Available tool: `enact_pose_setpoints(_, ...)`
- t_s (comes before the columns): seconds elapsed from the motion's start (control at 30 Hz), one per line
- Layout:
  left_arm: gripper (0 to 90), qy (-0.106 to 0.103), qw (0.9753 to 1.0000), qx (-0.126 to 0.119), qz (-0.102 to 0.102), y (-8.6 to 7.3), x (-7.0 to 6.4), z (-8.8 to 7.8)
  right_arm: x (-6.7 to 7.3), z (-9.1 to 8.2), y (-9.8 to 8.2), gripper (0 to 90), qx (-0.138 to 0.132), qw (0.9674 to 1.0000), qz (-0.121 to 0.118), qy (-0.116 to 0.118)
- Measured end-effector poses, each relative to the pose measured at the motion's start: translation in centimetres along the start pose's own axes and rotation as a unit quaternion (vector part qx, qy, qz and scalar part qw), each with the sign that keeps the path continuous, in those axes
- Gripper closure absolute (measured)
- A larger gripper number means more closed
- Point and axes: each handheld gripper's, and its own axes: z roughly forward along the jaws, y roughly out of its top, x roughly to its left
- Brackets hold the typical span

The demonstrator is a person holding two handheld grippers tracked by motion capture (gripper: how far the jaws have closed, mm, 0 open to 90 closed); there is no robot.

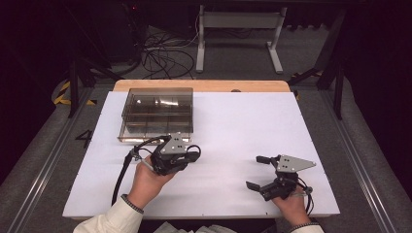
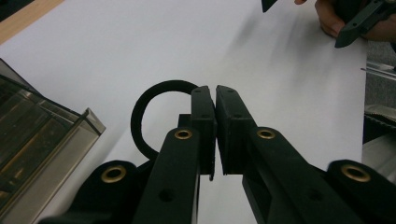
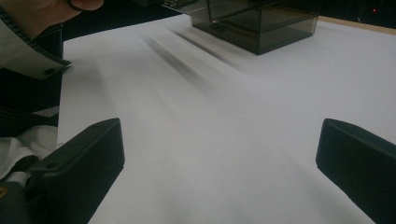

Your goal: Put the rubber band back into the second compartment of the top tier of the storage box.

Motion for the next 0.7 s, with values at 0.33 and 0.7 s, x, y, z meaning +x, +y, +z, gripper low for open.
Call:
enact_pose_setpoints(0.33,86.2,0.013,0.9998,-0.011,-0.008,0.3,0.9,-1.6,0.0,0.0,0.0,1.7,0.001,1.0,0.0,-0.001)
enact_pose_setpoints(0.7,86.2,0.023,0.9995,-0.018,-0.014,0.6,1.5,-2.6,0.0,0.0,0.0,1.6,0.001,1.0,-0.001,0.0)
